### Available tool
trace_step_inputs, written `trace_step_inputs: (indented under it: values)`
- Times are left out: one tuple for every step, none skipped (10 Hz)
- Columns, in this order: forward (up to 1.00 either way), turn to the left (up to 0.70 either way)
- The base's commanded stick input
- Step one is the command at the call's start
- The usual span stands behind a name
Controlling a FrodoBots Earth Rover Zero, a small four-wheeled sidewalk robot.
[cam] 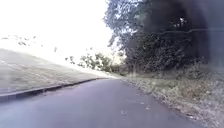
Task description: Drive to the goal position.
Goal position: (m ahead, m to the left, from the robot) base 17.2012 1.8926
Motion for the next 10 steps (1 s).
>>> trace_step_inputs:
  values:
    - [0.70,0.00]
    - [0.70,0.00]
    - [0.70,0.00]
    - [0.70,0.00]
    - [0.70,0.00]
    - [0.70,0.00]
    - [0.70,0.00]
    - [0.70,0.00]
    - [0.70,0.00]
    - [0.70,0.00]
